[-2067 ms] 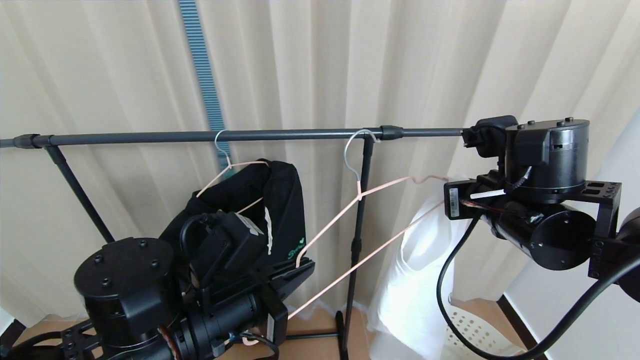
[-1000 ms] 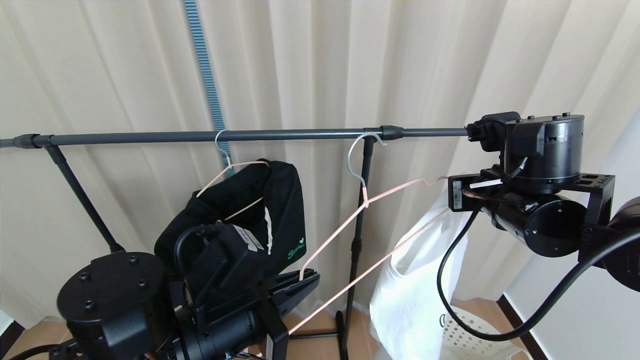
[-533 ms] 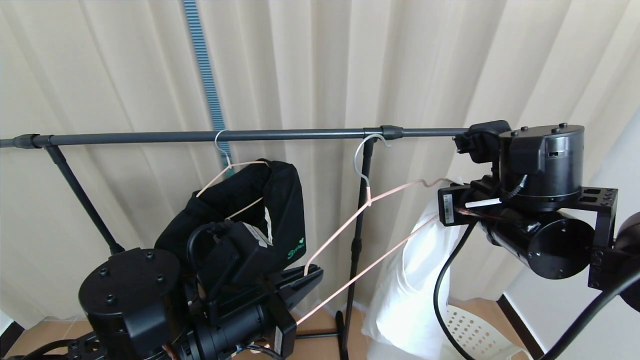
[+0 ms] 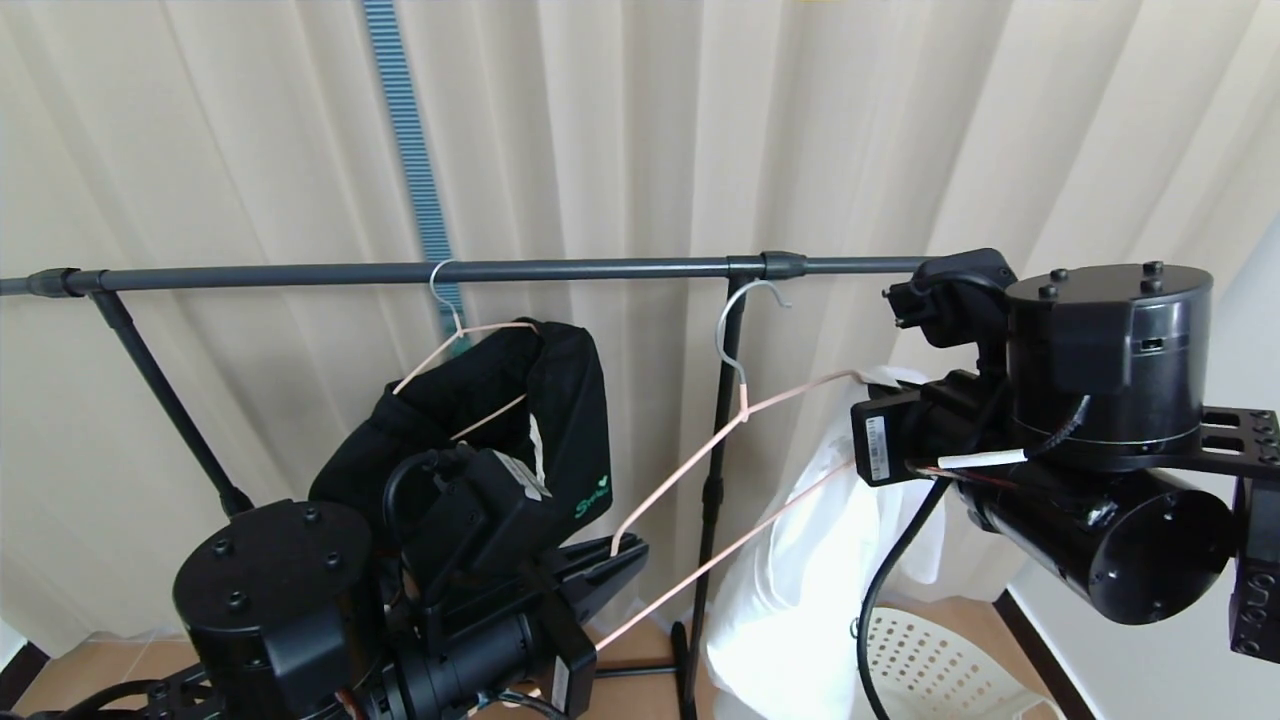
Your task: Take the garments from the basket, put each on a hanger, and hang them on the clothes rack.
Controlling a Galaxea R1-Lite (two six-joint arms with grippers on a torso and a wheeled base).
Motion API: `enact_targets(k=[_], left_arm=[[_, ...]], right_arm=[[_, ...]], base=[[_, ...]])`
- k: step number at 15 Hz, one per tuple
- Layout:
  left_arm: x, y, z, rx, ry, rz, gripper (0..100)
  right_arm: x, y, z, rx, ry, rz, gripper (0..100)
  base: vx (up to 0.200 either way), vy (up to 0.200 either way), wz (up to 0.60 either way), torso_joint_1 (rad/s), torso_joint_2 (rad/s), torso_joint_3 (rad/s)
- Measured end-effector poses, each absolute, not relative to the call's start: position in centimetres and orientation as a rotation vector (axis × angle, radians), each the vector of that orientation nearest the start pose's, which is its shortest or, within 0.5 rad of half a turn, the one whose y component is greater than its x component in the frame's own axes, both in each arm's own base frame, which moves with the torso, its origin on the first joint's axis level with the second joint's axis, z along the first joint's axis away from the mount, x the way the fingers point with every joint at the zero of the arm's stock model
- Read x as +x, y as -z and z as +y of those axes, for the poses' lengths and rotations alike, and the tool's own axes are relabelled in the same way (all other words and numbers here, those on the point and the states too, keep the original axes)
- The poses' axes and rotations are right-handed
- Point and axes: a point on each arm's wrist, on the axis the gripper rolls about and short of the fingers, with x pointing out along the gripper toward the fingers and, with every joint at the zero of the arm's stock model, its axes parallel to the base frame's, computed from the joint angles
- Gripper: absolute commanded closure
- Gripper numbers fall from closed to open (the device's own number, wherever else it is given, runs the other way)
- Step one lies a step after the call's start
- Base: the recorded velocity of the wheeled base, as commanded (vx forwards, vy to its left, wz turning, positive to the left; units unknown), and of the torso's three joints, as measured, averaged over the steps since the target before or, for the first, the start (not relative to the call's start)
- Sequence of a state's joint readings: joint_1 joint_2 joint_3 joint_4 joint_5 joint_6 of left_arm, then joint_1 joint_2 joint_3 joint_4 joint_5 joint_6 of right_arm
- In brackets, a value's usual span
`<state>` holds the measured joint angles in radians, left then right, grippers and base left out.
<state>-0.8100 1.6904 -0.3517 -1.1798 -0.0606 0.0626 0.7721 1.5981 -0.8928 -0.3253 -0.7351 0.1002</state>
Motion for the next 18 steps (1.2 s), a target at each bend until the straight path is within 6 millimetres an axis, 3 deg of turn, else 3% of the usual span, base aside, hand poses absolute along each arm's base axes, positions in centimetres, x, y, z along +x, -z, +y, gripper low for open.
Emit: enact_targets(k=[10,18], left_arm=[[16.9,-12.8,-18.4,0.12,0.891,0.131,100],[16.7,-12.6,-18.2,0.105,0.903,0.101,100]], right_arm=[[17.4,-21.3,22.0,-0.063,-0.201,0.257,100],[14.0,-22.7,21.3,-0.004,-0.491,0.268,100]], base=[[0.0,0.0,0.0,0.0,0.0,0.0],[0.0,0.0,0.0,0.0,0.0,0.0]])
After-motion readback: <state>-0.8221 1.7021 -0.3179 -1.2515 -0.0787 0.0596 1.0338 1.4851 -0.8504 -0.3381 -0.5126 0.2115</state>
